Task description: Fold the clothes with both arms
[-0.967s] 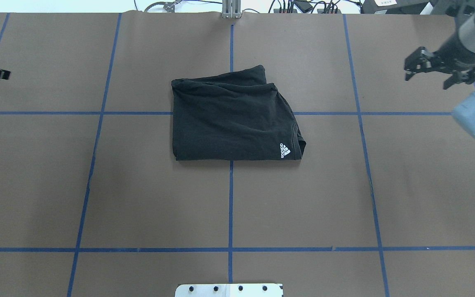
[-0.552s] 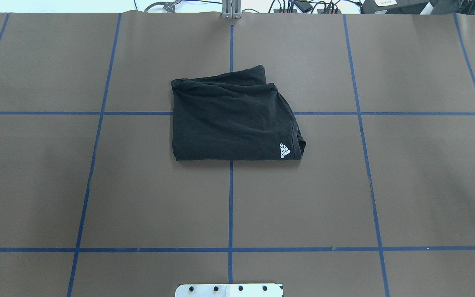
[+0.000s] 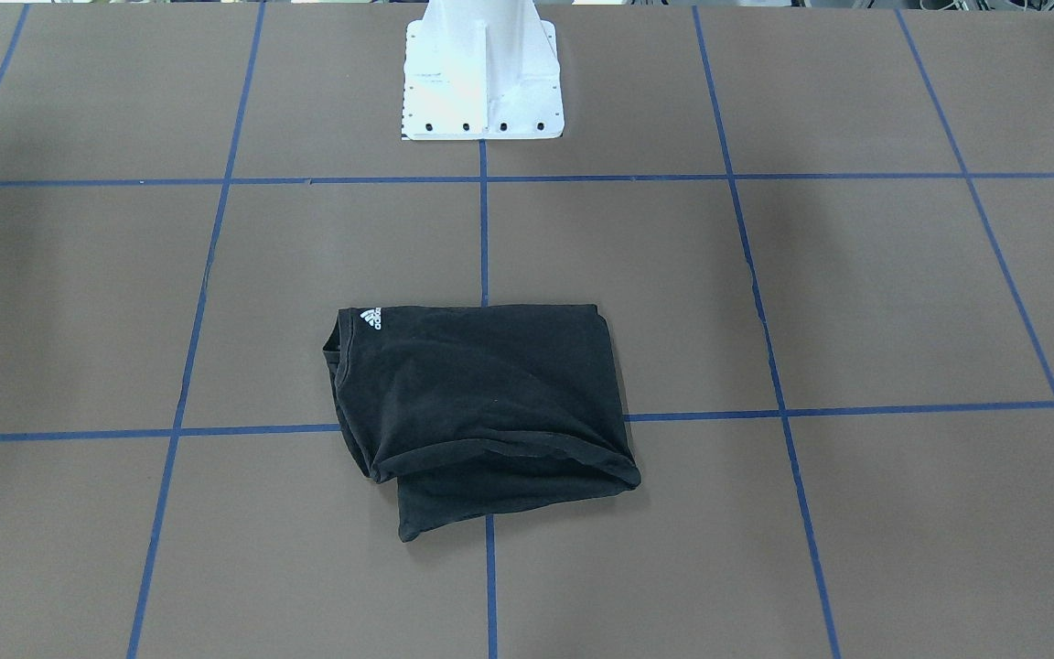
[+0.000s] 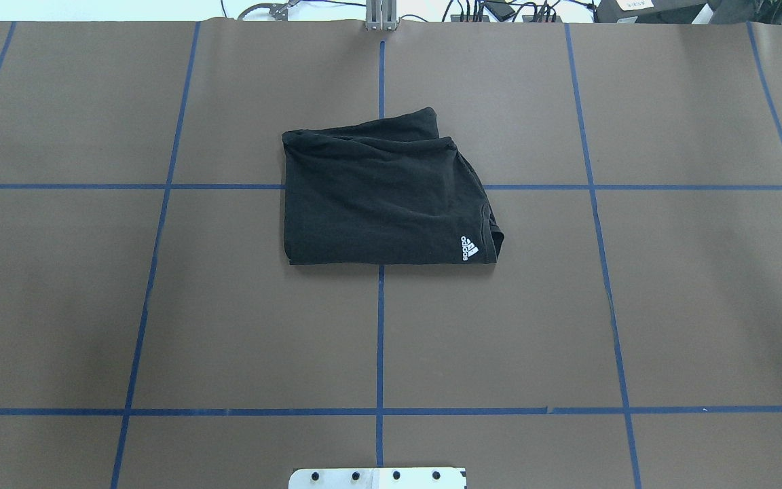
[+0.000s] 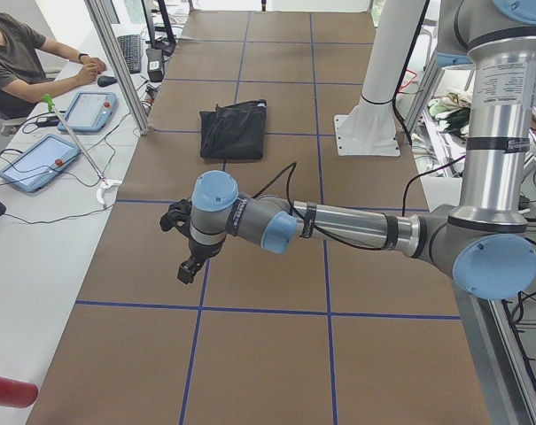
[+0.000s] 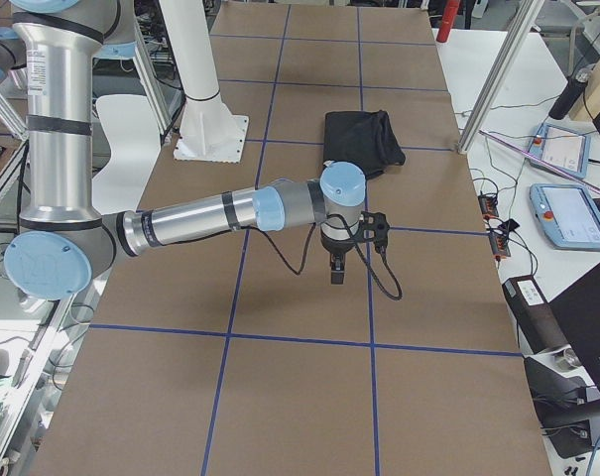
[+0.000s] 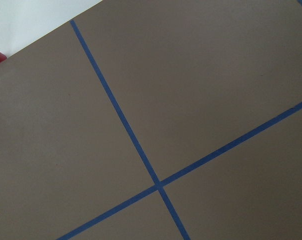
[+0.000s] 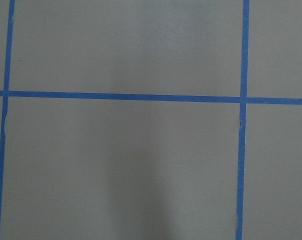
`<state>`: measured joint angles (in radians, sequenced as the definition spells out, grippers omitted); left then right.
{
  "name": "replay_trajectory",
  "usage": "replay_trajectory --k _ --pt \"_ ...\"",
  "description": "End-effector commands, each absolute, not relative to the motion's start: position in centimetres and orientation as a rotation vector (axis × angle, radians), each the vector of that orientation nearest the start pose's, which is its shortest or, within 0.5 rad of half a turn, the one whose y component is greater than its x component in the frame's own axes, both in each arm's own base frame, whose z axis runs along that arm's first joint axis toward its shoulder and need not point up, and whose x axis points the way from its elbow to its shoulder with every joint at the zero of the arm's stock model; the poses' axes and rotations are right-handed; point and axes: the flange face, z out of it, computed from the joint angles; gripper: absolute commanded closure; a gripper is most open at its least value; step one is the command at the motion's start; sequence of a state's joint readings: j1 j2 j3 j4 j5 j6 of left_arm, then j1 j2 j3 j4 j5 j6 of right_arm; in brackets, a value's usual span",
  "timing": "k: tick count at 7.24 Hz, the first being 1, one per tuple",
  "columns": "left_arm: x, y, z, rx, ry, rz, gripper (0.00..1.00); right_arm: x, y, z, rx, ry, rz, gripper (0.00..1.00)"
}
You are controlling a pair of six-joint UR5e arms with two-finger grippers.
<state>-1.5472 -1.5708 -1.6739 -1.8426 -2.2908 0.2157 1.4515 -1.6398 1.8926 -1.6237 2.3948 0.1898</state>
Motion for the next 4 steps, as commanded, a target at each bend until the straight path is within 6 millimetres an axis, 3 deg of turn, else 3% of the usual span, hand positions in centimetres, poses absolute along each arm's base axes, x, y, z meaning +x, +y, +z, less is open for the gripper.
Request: replay_trajectory --k 1,2,4 --pt "-5.8 -49.2 60.1 0.399 0.684 0.345 0.00 -0.3 -46.7 53.4 0.059 -0.839 -0.044 0.00" --pt "-5.8 -49.2 60.0 0.398 0.686 0.343 0.00 -0.4 -46.6 53.7 0.052 -0.843 -0.043 0.00" --pt "-5.4 -49.0 57.8 0.410 0.737 0.351 0.00 -0.3 -46.2 54.0 0.048 -0.850 -0.041 0.00"
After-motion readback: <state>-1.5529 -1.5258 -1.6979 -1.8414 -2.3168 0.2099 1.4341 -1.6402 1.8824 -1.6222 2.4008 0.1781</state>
